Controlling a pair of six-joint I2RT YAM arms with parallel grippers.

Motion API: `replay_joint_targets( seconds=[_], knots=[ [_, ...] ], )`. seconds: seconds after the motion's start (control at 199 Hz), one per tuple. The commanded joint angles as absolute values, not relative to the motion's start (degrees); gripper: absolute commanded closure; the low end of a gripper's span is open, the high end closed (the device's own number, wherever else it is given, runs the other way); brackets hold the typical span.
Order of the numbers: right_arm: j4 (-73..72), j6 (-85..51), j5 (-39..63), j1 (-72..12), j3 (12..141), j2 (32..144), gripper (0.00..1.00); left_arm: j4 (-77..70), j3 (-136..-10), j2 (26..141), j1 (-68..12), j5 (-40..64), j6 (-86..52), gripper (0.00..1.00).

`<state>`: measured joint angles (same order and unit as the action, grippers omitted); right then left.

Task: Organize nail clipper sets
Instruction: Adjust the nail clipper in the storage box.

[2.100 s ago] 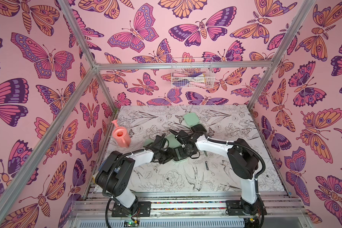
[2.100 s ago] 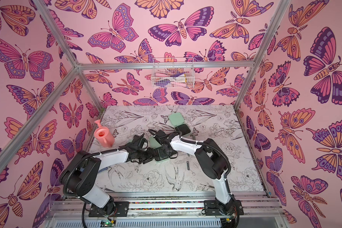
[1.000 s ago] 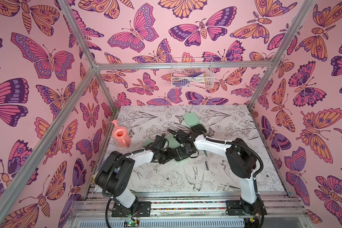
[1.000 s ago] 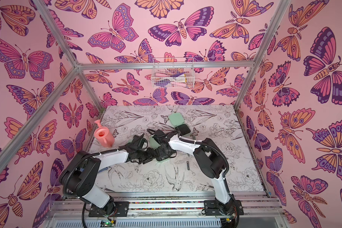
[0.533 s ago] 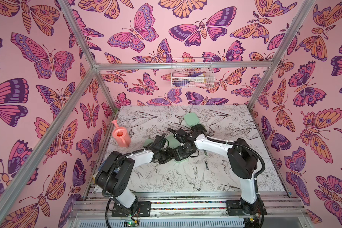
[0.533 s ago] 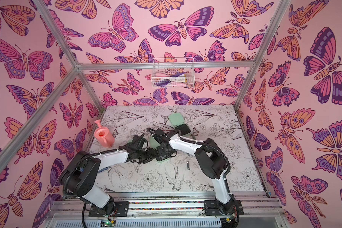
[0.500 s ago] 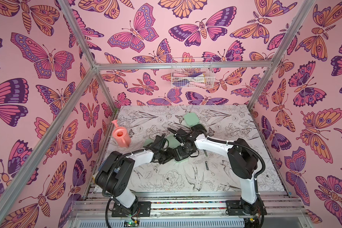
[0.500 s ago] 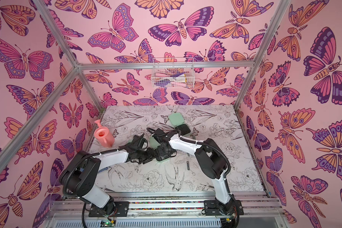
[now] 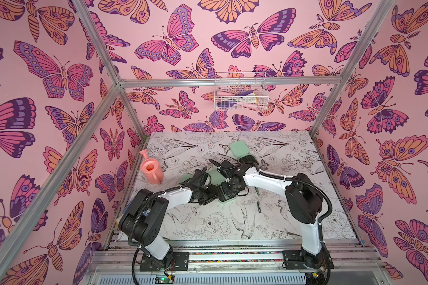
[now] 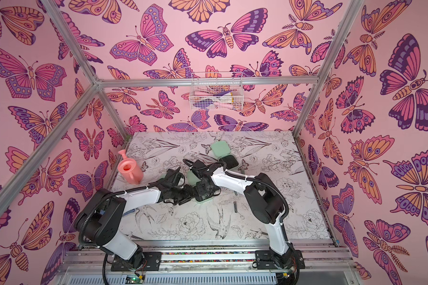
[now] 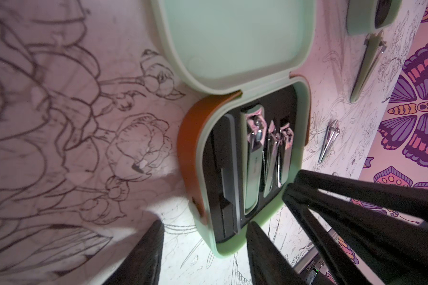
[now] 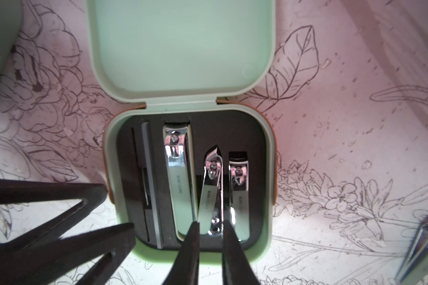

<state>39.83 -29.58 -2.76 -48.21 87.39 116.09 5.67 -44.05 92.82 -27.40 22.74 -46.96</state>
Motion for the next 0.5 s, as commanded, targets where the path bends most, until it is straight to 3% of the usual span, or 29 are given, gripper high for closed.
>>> replay_joint_targets(
  seconds=[0.0,0.497],
  knots=[
    [40.5,-29.9,-2.3,-48.8,89.1,117.6,0.80,8.1,-42.8,93.3,-27.0,22.1,-46.6,0.44],
    [40.3,-30.2,-2.5,-49.0,89.0,120.1,0.80,8.2,-42.7,93.2,-26.9,22.1,-46.6,0.44]
  ],
)
